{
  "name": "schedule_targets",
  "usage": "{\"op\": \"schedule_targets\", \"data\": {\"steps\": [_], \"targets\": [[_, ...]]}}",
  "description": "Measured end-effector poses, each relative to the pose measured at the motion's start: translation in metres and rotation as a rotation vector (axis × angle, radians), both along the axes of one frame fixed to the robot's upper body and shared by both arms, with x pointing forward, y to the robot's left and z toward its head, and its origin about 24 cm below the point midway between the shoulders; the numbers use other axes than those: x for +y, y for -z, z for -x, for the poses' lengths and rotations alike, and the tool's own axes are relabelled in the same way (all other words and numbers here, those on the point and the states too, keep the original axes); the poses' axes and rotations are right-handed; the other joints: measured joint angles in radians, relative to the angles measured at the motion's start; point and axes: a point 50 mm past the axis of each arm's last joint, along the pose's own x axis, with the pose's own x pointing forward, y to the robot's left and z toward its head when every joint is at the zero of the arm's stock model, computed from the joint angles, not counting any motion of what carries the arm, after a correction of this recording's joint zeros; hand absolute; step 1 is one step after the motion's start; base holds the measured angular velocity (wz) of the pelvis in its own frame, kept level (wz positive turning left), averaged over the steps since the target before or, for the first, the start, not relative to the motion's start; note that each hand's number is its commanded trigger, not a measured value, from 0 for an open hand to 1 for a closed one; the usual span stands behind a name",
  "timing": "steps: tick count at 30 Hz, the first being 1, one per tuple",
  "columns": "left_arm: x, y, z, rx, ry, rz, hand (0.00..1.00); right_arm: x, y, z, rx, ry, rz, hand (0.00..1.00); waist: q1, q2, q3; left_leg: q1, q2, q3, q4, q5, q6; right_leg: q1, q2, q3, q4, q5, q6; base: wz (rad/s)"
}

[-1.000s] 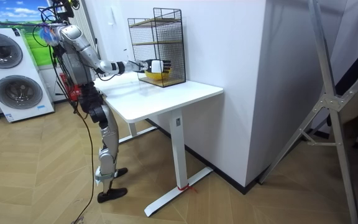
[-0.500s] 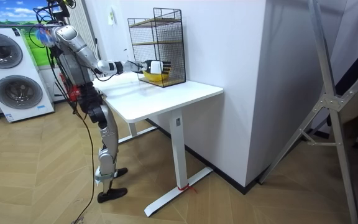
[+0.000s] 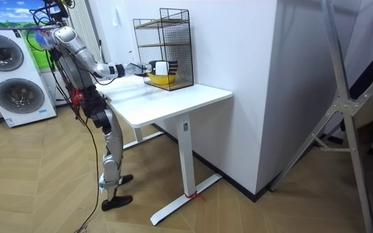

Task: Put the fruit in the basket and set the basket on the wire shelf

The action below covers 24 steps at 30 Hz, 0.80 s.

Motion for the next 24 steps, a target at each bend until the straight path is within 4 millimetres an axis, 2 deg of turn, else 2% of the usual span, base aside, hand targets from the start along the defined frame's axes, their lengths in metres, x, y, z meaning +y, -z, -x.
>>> {"op": "schedule_targets", "data": {"steps": [2, 4, 9, 14, 18, 24], "targets": [[0.002, -0.003, 0.0, -0.018, -0.005, -0.016, 0.0, -0.001, -0.001, 0.0, -0.007, -0.001, 0.0, 0.0, -0.002, 0.005, -0.0032, 0.008, 0.0, 0.0, -0.005, 0.0, 0.0, 0.007, 0.0, 0.0, 0.0, 0.001, 0.0, 0.0], [0.005, -0.009, 0.007, -0.064, -0.002, -0.05, 0.0, -0.004, -0.001, 0.007, -0.022, -0.007, -0.016, 0.0, 0.001, 0.008, -0.0104, 0.023, -0.001, 0.001, -0.021, 0.0, -0.001, 0.014, 0.001, 0.011, 0.0, 0.001, 0.0, 0.0], [0.012, -0.022, 0.017, -0.143, -0.012, -0.083, 0.0, -0.015, -0.001, 0.018, -0.038, 0.003, -0.018, 0.0, 0.002, 0.01, -0.0107, 0.038, -0.001, 0.006, -0.037, 0.007, -0.003, 0.021, 0.001, 0.012, 0.0, 0.001, 0.0, -0.04], [0.016, -0.023, 0.022, -0.152, -0.026, -0.079, 0.0, -0.021, 0.001, 0.029, -0.046, 0.005, -0.006, 0.0, 0.004, 0.01, -0.0101, 0.05, -0.001, 0.007, -0.055, 0.015, -0.007, 0.018, 0.0, 0.012, -0.001, 0.001, 0.0, 0.0], [0.023, -0.025, 0.03, -0.178, -0.055, -0.074, 0.0, -0.023, 0.0, 0.036, -0.07, 0.001, 0.052, 0.0, 0.005, 0.008, -0.0085, 0.05, -0.001, 0.006, -0.058, 0.016, -0.007, 0.019, 0.001, 0.012, 0.0, 0.001, 0.0, 0.0], [0.024, -0.036, 0.041, -0.251, -0.047, -0.063, 0.0, -0.024, -0.008, 0.05, -0.13, -0.006, 0.064, 0.0, 0.009, -0.01, 0.0054, 0.039, -0.001, 0.006, -0.059, 0.016, -0.007, 0.012, 0.0, 0.008, -0.001, 0.001, 0.0, 0.0]]}}
